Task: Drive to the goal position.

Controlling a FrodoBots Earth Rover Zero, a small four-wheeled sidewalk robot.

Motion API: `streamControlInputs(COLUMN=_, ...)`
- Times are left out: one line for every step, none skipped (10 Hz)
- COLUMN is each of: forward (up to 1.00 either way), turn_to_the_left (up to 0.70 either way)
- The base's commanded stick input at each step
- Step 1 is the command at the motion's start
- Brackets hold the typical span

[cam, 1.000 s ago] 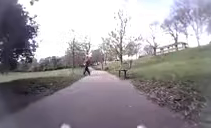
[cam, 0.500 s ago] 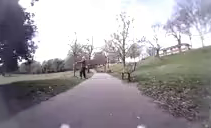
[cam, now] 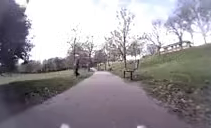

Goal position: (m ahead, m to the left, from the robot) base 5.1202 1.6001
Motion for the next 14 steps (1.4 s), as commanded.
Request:
streamControlInputs(forward=0.70, turn_to_the_left=0.01)
streamControlInputs(forward=0.70, turn_to_the_left=0.01)
streamControlInputs(forward=0.70, turn_to_the_left=0.01)
streamControlInputs(forward=0.70, turn_to_the_left=0.01)
streamControlInputs(forward=0.70, turn_to_the_left=0.01)
streamControlInputs(forward=0.70, turn_to_the_left=0.01)
streamControlInputs(forward=0.70, turn_to_the_left=0.01)
streamControlInputs(forward=0.78, turn_to_the_left=0.01)
streamControlInputs(forward=0.85, turn_to_the_left=0.00)
streamControlInputs(forward=0.85, turn_to_the_left=-0.21)
streamControlInputs(forward=0.85, turn_to_the_left=-0.27)
streamControlInputs(forward=0.85, turn_to_the_left=-0.15)
streamControlInputs(forward=0.85, turn_to_the_left=-0.05)
streamControlInputs(forward=0.85, turn_to_the_left=0.01)
